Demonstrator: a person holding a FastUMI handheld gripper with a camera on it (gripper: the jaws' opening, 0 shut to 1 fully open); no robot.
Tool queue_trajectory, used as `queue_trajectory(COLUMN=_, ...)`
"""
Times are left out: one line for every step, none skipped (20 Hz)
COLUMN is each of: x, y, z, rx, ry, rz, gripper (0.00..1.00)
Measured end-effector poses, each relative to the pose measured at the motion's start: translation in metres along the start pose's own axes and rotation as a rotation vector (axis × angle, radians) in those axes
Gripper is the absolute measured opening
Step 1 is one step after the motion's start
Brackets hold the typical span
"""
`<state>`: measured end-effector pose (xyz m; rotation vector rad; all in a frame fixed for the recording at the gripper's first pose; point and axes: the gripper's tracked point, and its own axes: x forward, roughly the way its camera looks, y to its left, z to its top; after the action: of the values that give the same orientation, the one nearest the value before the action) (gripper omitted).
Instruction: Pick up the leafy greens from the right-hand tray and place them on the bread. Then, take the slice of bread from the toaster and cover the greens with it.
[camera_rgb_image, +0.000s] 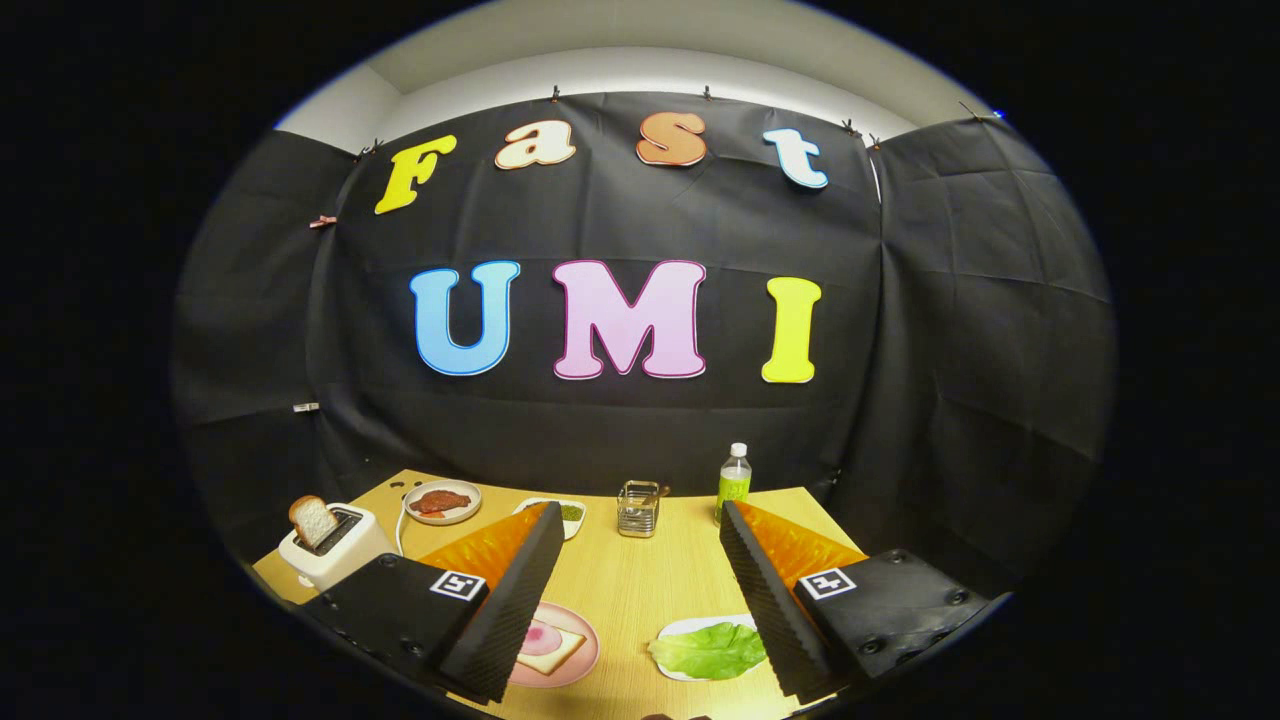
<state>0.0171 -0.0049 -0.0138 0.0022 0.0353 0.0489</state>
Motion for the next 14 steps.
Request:
queue_trajectory(x=0.002, y=0.000, z=0.000, rx=0.001, ry=0.003, rz=0.003, gripper=0.98)
queue_trajectory(x=0.002, y=0.000, z=-0.001, rx=0.003, ry=0.005, rz=0.005, gripper=0.98)
queue_trajectory(x=0.003, y=0.000, z=-0.003, rx=0.005, ry=0.008, rz=0.007, gripper=0.98)
queue_trajectory(x=0.004, y=-0.001, z=-0.004, rx=0.006, ry=0.013, rz=0.008, gripper=0.98)
queue_trajectory(x=0.006, y=-0.001, z=-0.006, rx=0.006, ry=0.018, rz=0.010, gripper=0.98)
queue_trajectory(x=0.009, y=0.000, z=-0.009, rx=0.006, ry=0.025, rz=0.012, gripper=0.98)
queue_trajectory(x=0.010, y=-0.001, z=-0.012, rx=0.006, ry=0.031, rz=0.013, gripper=0.98)
queue_trajectory(x=0.013, y=-0.001, z=-0.017, rx=0.006, ry=0.039, rz=0.014, gripper=0.98)
queue_trajectory(x=0.014, y=-0.002, z=-0.021, rx=0.005, ry=0.048, rz=0.016, gripper=0.98)
queue_trajectory(x=0.015, y=-0.004, z=-0.026, rx=0.003, ry=0.057, rz=0.016, gripper=0.98)
queue_trajectory(x=0.017, y=-0.006, z=-0.031, rx=0.005, ry=0.069, rz=0.015, gripper=0.98)
queue_trajectory(x=0.019, y=-0.009, z=-0.039, rx=0.007, ry=0.084, rz=0.015, gripper=0.98)
queue_trajectory(x=0.021, y=-0.011, z=-0.048, rx=0.010, ry=0.104, rz=0.015, gripper=0.98)
queue_trajectory(x=0.024, y=-0.014, z=-0.058, rx=0.011, ry=0.129, rz=0.014, gripper=0.98)
